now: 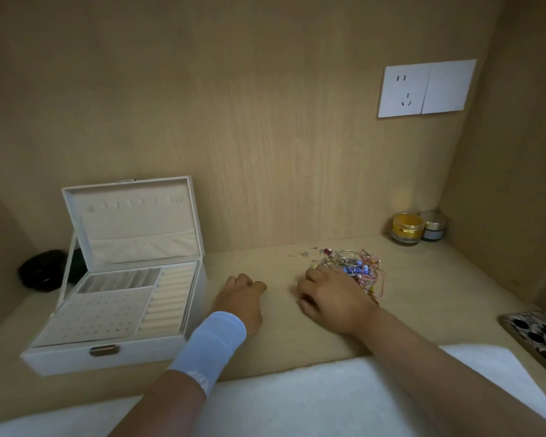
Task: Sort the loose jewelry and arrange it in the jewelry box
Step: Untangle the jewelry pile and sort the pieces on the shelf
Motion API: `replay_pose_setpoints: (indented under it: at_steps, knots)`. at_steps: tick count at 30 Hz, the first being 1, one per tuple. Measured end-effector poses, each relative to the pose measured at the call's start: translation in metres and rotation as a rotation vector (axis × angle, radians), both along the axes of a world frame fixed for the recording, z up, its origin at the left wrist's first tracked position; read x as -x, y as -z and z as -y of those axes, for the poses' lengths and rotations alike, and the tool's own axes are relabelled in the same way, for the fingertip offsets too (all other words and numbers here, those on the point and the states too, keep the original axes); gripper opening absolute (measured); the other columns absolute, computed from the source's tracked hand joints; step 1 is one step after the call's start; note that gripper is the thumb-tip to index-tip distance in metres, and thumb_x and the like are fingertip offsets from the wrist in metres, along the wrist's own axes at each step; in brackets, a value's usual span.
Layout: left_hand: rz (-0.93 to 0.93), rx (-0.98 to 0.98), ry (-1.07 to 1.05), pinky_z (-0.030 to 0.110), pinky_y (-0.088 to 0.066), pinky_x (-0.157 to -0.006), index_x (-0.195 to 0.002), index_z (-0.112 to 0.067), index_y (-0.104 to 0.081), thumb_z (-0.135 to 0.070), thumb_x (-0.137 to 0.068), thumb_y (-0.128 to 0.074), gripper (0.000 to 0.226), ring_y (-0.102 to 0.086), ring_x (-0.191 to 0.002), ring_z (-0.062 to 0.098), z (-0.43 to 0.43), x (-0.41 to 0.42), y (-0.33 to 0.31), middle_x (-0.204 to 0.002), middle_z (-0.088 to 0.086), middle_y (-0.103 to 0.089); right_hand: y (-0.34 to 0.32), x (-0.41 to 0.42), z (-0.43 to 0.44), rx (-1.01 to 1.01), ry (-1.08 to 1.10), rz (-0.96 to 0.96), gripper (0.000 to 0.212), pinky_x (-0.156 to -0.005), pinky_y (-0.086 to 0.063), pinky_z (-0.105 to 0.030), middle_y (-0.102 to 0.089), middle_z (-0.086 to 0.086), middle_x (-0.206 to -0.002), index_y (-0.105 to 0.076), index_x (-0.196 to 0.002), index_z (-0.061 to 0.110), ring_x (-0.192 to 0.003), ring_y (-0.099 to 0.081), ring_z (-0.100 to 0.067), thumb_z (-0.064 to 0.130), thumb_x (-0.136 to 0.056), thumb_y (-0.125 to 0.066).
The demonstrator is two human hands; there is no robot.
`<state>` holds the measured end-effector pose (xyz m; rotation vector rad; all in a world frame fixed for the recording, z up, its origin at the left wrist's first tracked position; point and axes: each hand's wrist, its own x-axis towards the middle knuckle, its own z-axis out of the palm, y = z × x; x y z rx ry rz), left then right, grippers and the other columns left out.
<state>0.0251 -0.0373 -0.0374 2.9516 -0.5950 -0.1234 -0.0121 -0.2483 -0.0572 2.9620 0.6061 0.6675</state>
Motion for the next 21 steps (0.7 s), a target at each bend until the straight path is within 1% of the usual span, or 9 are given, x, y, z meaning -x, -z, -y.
replay_pose_setpoints:
  at_steps: [4,6,8,10,12,15,16,18,21]
  knots:
    - [-0.053,0.072,0.022,0.029,-0.031,-0.111,-0.141,-0.026,-0.047,0.003,-0.091,-0.043,0.058,-0.034,-0.130,0.024,-0.002,-0.012,-0.001,-0.138,0.006,-0.040,-0.004,-0.011,0.017,0.016,0.096,-0.047,0.028,-0.069,-0.049,-0.037,-0.061,-0.002,-0.075,-0.063,-0.076,0.019,-0.074,-0.060,-0.027,0.037,-0.085,-0.043]
    - [-0.043,0.057,0.015,0.030,-0.031,-0.111,-0.141,-0.028,-0.047,-0.001,-0.092,-0.046,0.055,-0.035,-0.131,0.025,0.003,-0.022,-0.005,-0.138,0.006,-0.042,-0.009,-0.016,0.021,-0.012,0.136,-0.078,0.028,-0.068,-0.046,-0.036,-0.060,-0.002,-0.076,-0.065,-0.076,0.020,-0.074,-0.059,-0.027,0.037,-0.084,-0.044]
    - [0.003,0.023,0.020,0.033,-0.031,-0.111,-0.141,-0.030,-0.046,-0.011,-0.095,-0.046,0.050,-0.035,-0.132,0.026,0.014,-0.032,-0.009,-0.140,0.004,-0.044,-0.016,-0.024,0.023,-0.096,0.161,-0.094,0.024,-0.072,-0.042,-0.036,-0.062,-0.002,-0.082,-0.069,-0.083,0.020,-0.080,-0.058,-0.028,0.035,-0.085,-0.049]
    - [-0.005,0.052,0.043,0.034,-0.030,-0.111,-0.145,-0.028,-0.042,-0.014,-0.097,-0.042,0.050,-0.033,-0.135,0.026,0.031,-0.041,-0.014,-0.144,0.004,-0.042,-0.023,-0.037,0.023,-0.178,0.197,-0.109,0.024,-0.078,-0.040,-0.035,-0.064,-0.002,-0.098,-0.071,-0.100,0.022,-0.093,-0.058,-0.028,0.032,-0.090,-0.052]
    - [-0.048,0.101,0.063,0.035,-0.029,-0.112,-0.151,-0.022,-0.034,-0.014,-0.099,-0.040,0.053,-0.029,-0.139,0.026,0.050,-0.053,-0.016,-0.150,0.005,-0.036,-0.027,-0.056,0.027,-0.175,0.235,-0.177,0.032,-0.088,-0.041,-0.035,-0.062,-0.003,-0.120,-0.067,-0.122,0.022,-0.108,-0.056,-0.028,0.032,-0.096,-0.050]
    - [-0.065,0.093,0.042,0.035,-0.028,-0.113,-0.154,-0.015,-0.024,-0.012,-0.098,-0.041,0.059,-0.024,-0.142,0.028,0.072,-0.070,-0.012,-0.153,0.008,-0.028,-0.026,-0.083,0.039,-0.183,0.270,-0.380,0.039,-0.104,-0.041,-0.040,-0.051,-0.005,-0.143,-0.059,-0.136,0.020,-0.126,-0.049,-0.030,0.033,-0.103,-0.042]
    - [-0.061,0.074,0.021,0.036,-0.030,-0.112,-0.153,-0.013,-0.026,-0.011,-0.097,-0.042,0.059,-0.024,-0.141,0.029,0.077,-0.075,-0.010,-0.152,0.009,-0.028,-0.024,-0.089,0.042,-0.214,0.260,-0.432,0.039,-0.108,-0.040,-0.041,-0.049,-0.005,-0.147,-0.058,-0.138,0.021,-0.129,-0.048,-0.030,0.031,-0.104,-0.041]
    - [-0.042,0.056,-0.017,0.037,-0.034,-0.110,-0.146,-0.011,-0.039,-0.011,-0.096,-0.043,0.050,-0.028,-0.137,0.031,0.085,-0.083,-0.006,-0.146,0.013,-0.032,-0.022,-0.096,0.046,-0.265,0.217,-0.493,0.039,-0.112,-0.037,-0.040,-0.049,-0.004,-0.148,-0.058,-0.139,0.022,-0.133,-0.048,-0.027,0.026,-0.104,-0.042]
    - [-0.051,0.093,-0.005,0.033,-0.036,-0.107,-0.133,-0.012,-0.057,-0.007,-0.096,-0.041,0.041,-0.034,-0.130,0.033,0.091,-0.090,-0.002,-0.137,0.015,-0.037,-0.022,-0.095,0.051,-0.300,0.146,-0.501,0.038,-0.112,-0.037,-0.034,-0.056,-0.004,-0.140,-0.062,-0.136,0.019,-0.128,-0.052,-0.022,0.017,-0.102,-0.046]
